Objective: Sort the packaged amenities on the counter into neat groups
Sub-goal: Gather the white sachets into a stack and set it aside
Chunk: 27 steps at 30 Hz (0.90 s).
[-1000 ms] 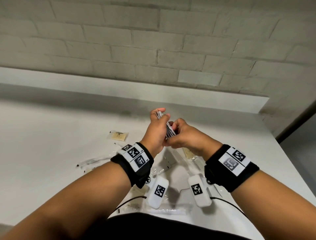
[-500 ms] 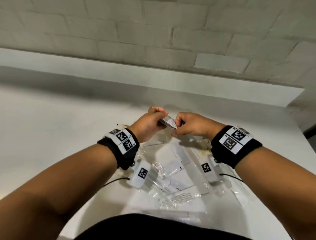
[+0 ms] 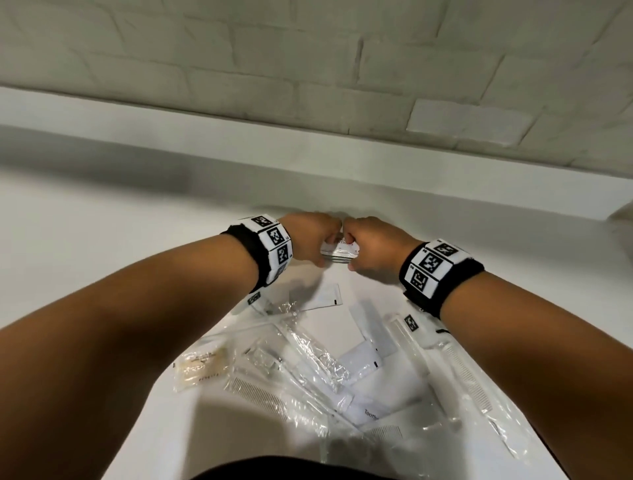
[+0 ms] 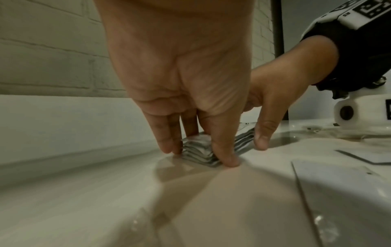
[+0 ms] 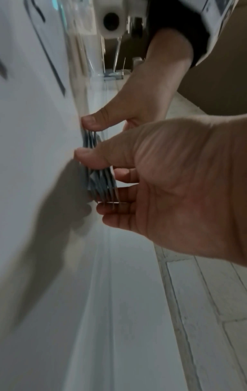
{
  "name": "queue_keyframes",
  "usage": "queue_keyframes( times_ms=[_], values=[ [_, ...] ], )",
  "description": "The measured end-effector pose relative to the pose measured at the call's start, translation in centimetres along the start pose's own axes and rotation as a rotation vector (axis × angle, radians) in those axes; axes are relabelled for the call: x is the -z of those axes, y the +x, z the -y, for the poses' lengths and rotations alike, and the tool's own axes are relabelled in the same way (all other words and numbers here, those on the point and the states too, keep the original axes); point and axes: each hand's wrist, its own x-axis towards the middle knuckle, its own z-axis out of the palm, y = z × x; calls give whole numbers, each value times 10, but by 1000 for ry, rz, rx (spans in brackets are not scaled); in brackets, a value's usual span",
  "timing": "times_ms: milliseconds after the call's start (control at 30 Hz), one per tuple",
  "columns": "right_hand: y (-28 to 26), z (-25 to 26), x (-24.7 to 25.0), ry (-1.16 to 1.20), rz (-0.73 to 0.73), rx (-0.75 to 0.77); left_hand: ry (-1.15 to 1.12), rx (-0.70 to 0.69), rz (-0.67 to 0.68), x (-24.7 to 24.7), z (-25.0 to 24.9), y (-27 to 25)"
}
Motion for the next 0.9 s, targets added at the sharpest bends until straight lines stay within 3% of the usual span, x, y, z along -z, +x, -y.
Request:
queue_keyframes(
  times_ms=[200, 367, 500, 900],
  values=[
    [-3, -7, 1, -33, 21, 22, 74, -34, 15, -1, 3, 1],
    [-5, -5, -1, 4, -32, 31, -37, -33, -33, -7, 5, 3],
    [3, -1, -4, 0, -44, -14, 14, 3, -21, -9, 4, 7],
    [91, 31, 11, -86, 98, -66, 81, 66, 106, 22, 70, 33]
  ],
)
